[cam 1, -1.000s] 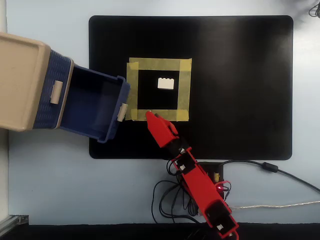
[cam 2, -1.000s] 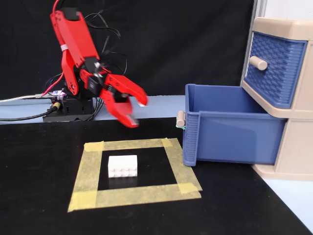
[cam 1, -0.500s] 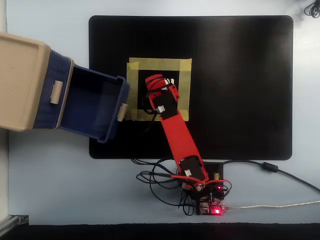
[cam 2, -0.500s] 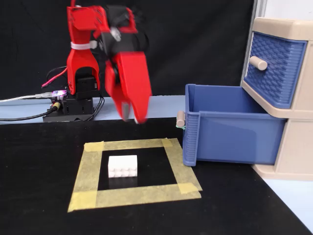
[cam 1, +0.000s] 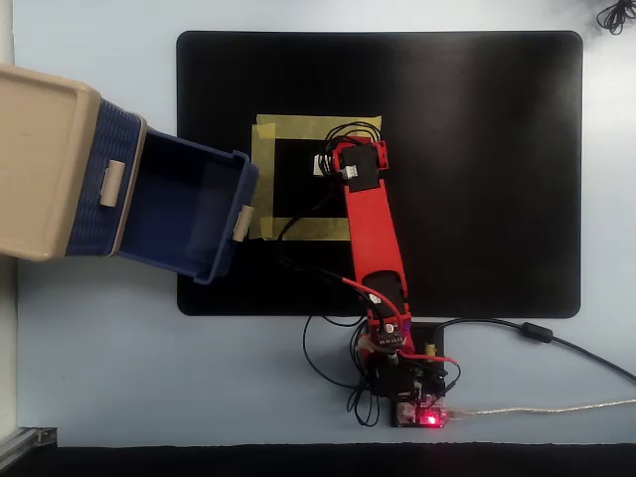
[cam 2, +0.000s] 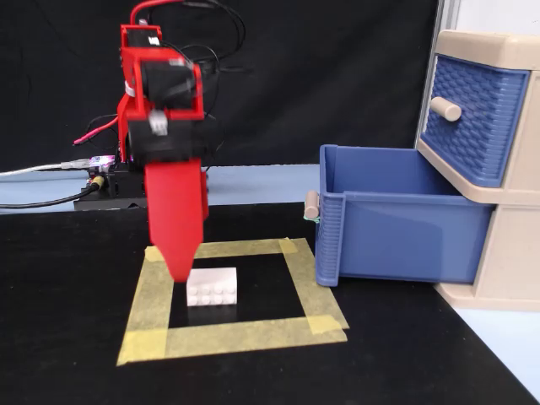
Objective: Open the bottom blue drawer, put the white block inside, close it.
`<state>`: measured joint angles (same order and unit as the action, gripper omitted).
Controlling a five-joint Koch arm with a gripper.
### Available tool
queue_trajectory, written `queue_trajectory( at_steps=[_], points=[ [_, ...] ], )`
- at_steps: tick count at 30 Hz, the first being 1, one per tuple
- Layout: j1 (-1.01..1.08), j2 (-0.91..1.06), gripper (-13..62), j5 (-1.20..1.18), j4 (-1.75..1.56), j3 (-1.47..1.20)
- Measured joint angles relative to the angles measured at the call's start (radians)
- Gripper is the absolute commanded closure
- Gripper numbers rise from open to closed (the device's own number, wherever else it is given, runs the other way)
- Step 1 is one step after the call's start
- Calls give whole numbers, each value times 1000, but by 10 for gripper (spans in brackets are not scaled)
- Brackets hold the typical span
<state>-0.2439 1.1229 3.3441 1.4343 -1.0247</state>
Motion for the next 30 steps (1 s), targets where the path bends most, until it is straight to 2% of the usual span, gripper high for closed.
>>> queue_trajectory(
  at_steps=[17, 21, 23, 28, 29, 30],
  points=[
    [-94, -141, 153, 21, -20, 77],
    [-120, -167, 174, 21, -21, 80],
    [-120, -173, 255, 23, -18, 87],
    [-133, -184, 523, 12, 17, 87],
    [-135, -184, 566, 9, 32, 89],
    [-133, -184, 576, 8, 35, 89]
  ],
)
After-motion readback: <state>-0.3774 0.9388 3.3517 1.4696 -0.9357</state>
